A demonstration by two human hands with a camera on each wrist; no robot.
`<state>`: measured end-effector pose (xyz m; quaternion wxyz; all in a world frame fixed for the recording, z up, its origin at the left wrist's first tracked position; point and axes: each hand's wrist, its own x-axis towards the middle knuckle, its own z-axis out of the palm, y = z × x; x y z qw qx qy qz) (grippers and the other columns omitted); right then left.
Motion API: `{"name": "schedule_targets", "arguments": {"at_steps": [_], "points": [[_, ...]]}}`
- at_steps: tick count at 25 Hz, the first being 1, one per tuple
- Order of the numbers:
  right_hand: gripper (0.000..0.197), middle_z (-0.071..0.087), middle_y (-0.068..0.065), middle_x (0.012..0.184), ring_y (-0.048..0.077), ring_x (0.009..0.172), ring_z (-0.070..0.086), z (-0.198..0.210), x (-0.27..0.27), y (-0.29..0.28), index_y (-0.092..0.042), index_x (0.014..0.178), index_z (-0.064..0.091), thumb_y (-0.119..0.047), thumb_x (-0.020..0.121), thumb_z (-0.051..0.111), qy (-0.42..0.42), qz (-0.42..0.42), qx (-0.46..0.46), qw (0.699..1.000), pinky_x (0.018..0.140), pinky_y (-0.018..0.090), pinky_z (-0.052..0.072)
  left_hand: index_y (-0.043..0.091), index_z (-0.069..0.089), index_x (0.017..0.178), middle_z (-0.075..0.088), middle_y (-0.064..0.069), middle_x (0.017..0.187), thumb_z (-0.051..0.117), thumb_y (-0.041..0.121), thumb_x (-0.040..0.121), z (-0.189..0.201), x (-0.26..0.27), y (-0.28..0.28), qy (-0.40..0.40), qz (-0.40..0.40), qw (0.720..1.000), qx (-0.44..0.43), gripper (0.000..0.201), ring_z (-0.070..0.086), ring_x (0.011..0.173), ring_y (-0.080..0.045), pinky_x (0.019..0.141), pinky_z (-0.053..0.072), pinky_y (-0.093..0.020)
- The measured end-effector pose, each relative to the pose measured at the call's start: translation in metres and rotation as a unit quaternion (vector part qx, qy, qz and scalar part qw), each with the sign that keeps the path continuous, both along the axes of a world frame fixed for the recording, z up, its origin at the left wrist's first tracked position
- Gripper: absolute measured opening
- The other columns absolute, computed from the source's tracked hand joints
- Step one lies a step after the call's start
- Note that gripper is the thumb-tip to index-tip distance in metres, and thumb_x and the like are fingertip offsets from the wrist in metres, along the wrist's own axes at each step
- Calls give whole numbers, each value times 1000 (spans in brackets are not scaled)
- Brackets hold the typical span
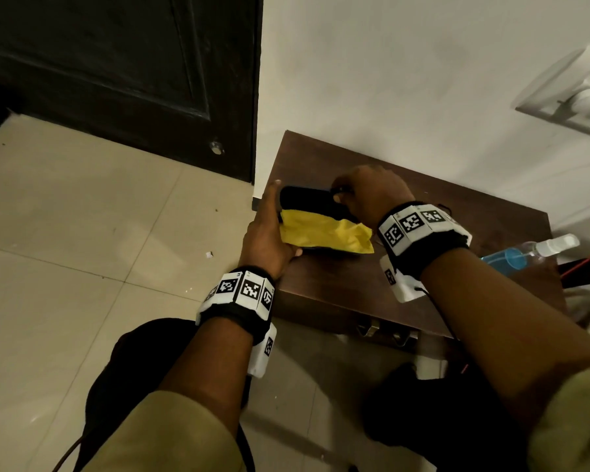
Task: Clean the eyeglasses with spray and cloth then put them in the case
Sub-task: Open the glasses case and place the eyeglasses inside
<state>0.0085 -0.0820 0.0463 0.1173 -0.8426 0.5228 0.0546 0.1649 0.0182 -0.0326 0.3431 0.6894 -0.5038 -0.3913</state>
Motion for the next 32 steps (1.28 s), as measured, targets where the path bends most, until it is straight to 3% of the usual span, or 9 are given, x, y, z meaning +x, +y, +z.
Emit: {"name": "schedule_targets", "arguments": {"at_steps": [4, 8, 12, 16, 19, 23, 27, 30, 32], "points": [[19, 61, 13, 109, 37, 95, 59, -17, 6, -11, -20, 101, 73, -21, 88, 59, 14, -42, -49, 998, 70, 33, 41, 38, 7, 147, 61, -12, 123, 75, 0, 70, 0, 1, -1, -13, -10, 1000, -8, 110, 63, 100, -28, 87, 52, -38], [21, 61, 17, 106, 41, 93, 61, -29, 9, -13, -14, 100, 72, -13, 86, 55, 7, -61, -41, 997, 72, 37, 47, 36, 12, 148, 59, -11, 129, 78, 3, 67, 3, 4, -4, -11, -21, 1000, 2, 109, 61, 107, -28, 93, 50, -43], [24, 66, 14, 108, 36, 99, 61, -27, -3, -1, -14, 107, 69, -17, 85, 60, -101, -114, -31, 988, 82, 38, 51, 33, 21, 146, 58, -8, 131, 79, 7, 69, 3, 4, -7, -22, -36, 999, 8, 100, 57, 116, -28, 98, 47, -46], [20, 67, 9, 100, 27, 94, 62, -20, -31, 31, -15, 101, 72, -21, 84, 63, -214, -161, -76, 960, 78, 30, 46, 35, 25, 144, 57, -7, 132, 79, 9, 70, 4, 1, -5, -48, -37, 998, 5, 95, 56, 117, -29, 100, 46, -45], [19, 68, 6, 100, 20, 91, 63, -15, -70, 55, -14, 99, 72, -21, 85, 62, -269, -234, -83, 931, 80, 32, 51, 29, 29, 145, 52, -11, 136, 80, 10, 70, 9, -3, -4, -82, -44, 996, 7, 92, 52, 121, -32, 102, 43, -47], [16, 71, 1, 98, 11, 89, 64, -16, -130, 72, -14, 101, 71, -19, 87, 63, -310, -361, -89, 875, 86, 29, 52, 18, 42, 138, 29, -17, 149, 75, 20, 77, 29, -15, 1, -224, -36, 974, -15, 70, 37, 129, -43, 106, 36, -51], [16, 69, 1, 99, 13, 93, 63, -27, -164, 77, -15, 102, 69, -19, 87, 63, -306, -422, -52, 852, 86, 28, 49, 14, 60, 123, 49, -15, 128, 62, 23, 88, 52, -50, 3, -278, -58, 954, -93, 37, 47, 116, -37, 95, 42, -46], [18, 67, 0, 97, 14, 91, 61, -42, -175, 76, -17, 102, 68, -26, 88, 63, -300, -461, -17, 835, 81, 27, 46, 16, 63, 120, 57, -11, 116, 56, 27, 92, 49, -84, -7, -262, -129, 952, -94, 31, 55, 106, -29, 87, 46, -41], [20, 68, -1, 92, 16, 87, 63, -54, -178, 75, -20, 97, 68, -36, 86, 63, -301, -498, 14, 813, 80, 32, 50, 16, 64, 119, 59, -10, 110, 55, 28, 92, 43, -100, -11, -268, -154, 947, -91, 30, 58, 100, -28, 82, 48, -41]]}}
